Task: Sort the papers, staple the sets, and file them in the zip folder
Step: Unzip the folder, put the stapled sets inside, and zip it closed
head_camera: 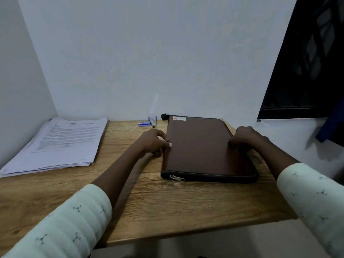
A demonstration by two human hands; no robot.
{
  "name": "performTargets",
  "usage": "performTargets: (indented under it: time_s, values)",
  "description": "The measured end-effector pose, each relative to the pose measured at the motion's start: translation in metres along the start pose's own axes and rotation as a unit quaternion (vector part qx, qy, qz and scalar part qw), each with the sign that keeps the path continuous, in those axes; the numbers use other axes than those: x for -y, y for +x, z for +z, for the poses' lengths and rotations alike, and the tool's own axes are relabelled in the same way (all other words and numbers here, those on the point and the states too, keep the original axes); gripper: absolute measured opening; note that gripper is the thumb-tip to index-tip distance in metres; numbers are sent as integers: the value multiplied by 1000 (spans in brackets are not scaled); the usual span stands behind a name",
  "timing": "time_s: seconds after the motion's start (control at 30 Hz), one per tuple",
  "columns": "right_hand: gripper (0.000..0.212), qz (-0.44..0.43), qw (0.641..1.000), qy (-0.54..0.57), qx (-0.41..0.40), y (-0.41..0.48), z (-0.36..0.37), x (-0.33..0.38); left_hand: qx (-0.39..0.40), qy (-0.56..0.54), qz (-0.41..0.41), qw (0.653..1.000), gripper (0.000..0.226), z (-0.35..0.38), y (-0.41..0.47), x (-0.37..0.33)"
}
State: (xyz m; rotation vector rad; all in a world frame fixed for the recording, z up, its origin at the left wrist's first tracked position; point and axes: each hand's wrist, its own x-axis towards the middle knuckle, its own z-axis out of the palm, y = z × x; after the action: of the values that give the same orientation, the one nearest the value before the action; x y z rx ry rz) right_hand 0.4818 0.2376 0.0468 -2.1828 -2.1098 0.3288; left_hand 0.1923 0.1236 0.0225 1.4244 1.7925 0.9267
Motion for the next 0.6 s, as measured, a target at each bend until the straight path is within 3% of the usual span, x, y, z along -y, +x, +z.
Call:
performTargets:
  time_s: [0.07,0.2,0.27,0.3,0.37,0.43,0.5,0.6]
  values:
    - [15,-9,998,-4,59,-9,-6,6,-7,0,-13,1000,29,-10,-2,4]
    - [22,-13,965,43,260,-33,-13,27,-31,-19,-39,999,28,-35,-8,21]
    - [22,-20,954,-27,296,-48,-17,45,-51,-25,-52,997,28,-48,-14,30]
    - [21,-47,958,-80,272,-57,-20,57,-54,-30,-56,997,28,-54,-17,34]
    - [21,-166,967,-155,113,-76,-17,87,-52,-45,-62,996,29,-62,-23,41]
    - [19,-313,940,-129,-50,-103,4,120,-47,-62,-69,995,29,-69,-30,47]
    - [19,-414,906,-45,-77,-139,33,153,-42,-68,-74,994,29,-75,-35,49]
    - [15,-484,875,-5,-11,-171,57,185,-30,-71,-89,993,21,-82,-43,50]
